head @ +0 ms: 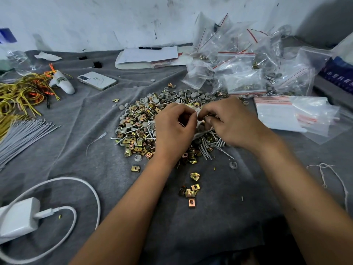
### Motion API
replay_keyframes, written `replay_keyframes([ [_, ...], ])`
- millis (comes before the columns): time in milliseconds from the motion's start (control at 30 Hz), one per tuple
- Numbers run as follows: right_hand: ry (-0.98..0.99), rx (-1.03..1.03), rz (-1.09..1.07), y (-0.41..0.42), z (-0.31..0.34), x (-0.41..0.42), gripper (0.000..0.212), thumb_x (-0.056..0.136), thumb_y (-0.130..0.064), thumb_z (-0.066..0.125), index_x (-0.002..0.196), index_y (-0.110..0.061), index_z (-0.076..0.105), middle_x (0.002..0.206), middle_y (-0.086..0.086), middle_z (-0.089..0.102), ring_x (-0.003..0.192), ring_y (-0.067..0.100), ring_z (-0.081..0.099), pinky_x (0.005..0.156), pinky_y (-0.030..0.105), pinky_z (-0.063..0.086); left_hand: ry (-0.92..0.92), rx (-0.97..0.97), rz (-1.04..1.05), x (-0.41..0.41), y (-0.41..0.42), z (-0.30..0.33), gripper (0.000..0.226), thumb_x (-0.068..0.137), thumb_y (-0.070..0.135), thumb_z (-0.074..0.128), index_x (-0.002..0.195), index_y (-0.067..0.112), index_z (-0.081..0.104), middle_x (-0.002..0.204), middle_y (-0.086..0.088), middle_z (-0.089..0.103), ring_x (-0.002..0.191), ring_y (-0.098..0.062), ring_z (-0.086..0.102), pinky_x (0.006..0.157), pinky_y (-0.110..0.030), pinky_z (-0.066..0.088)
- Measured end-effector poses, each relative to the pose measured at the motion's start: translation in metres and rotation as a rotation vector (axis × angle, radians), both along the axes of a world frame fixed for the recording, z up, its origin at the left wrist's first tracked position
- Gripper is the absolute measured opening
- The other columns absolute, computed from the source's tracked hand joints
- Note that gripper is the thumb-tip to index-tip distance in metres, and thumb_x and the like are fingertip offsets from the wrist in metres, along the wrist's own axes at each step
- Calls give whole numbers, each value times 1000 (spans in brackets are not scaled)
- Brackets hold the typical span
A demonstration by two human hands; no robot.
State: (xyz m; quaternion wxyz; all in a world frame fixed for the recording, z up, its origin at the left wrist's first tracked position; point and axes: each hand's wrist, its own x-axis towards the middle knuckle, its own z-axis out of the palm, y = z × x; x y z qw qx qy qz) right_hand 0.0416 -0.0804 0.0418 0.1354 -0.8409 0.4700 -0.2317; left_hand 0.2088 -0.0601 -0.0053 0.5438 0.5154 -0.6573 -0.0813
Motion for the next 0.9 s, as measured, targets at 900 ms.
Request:
replay_keyframes([
  [900,-459,158,-101,1,-5,4,17,90,-19,78,92,-10,64,64,-9,74,64,5,72,62,16,50,6,53,-168,7,-6,-2,20,85,4,82,105,9,81,93,-7,65,83,-21,66,71,-45,59],
])
